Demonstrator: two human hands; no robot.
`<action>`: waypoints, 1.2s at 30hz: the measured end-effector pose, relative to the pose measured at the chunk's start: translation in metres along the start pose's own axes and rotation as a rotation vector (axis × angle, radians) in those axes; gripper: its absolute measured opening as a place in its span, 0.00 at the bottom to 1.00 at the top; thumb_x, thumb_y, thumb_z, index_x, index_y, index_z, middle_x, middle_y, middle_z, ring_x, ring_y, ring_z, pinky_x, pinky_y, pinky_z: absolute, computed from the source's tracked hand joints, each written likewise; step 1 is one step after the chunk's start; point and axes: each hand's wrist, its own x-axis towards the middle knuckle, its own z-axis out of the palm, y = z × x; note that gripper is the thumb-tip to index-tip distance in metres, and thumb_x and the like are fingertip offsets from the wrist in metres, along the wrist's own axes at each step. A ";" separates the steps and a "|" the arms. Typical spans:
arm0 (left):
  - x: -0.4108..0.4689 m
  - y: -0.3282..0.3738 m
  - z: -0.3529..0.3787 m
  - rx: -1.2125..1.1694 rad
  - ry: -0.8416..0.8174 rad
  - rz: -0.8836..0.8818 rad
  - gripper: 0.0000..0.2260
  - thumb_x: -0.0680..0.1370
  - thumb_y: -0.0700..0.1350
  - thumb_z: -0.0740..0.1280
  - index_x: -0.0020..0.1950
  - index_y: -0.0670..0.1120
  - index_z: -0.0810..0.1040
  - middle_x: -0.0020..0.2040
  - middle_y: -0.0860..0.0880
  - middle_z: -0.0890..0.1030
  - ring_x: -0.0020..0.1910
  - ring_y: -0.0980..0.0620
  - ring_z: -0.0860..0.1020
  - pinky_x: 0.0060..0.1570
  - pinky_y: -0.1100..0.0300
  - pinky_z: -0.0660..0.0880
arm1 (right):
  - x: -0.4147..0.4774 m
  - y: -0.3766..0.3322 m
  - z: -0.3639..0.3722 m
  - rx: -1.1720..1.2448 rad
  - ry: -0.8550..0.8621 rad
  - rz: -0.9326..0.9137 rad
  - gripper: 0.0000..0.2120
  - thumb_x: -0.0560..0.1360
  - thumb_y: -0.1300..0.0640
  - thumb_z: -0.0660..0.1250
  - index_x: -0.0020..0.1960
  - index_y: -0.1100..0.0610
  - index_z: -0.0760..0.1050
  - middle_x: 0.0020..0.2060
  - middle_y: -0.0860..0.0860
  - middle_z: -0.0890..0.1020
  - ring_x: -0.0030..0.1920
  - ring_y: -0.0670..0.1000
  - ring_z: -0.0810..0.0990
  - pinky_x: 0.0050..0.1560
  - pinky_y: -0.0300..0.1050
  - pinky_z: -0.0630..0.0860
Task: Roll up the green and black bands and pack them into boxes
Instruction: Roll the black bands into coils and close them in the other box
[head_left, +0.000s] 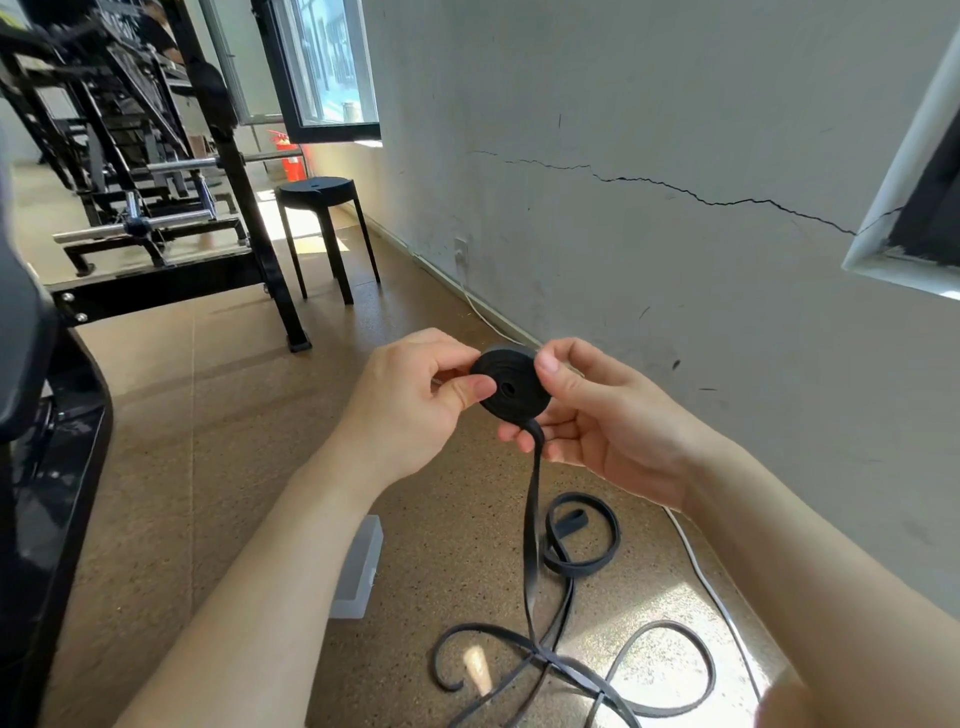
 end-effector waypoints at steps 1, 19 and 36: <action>-0.001 0.002 0.001 -0.123 -0.001 -0.046 0.06 0.76 0.43 0.69 0.50 0.50 0.82 0.43 0.57 0.81 0.45 0.61 0.79 0.46 0.70 0.73 | 0.000 0.000 0.000 0.039 -0.008 -0.022 0.13 0.75 0.48 0.65 0.53 0.54 0.67 0.45 0.66 0.82 0.39 0.55 0.78 0.36 0.41 0.75; -0.003 0.008 -0.007 -0.533 -0.024 -0.160 0.11 0.69 0.35 0.73 0.46 0.50 0.83 0.42 0.51 0.86 0.45 0.54 0.83 0.45 0.62 0.77 | -0.002 -0.001 -0.010 0.165 -0.190 0.014 0.25 0.70 0.52 0.74 0.60 0.52 0.65 0.49 0.68 0.81 0.43 0.57 0.82 0.41 0.40 0.80; -0.001 0.012 0.007 -0.680 0.040 -0.253 0.12 0.69 0.32 0.71 0.43 0.49 0.84 0.41 0.49 0.86 0.44 0.52 0.83 0.46 0.59 0.76 | -0.004 -0.009 -0.012 0.044 -0.057 0.045 0.32 0.74 0.41 0.64 0.68 0.63 0.65 0.46 0.65 0.83 0.40 0.55 0.82 0.39 0.41 0.77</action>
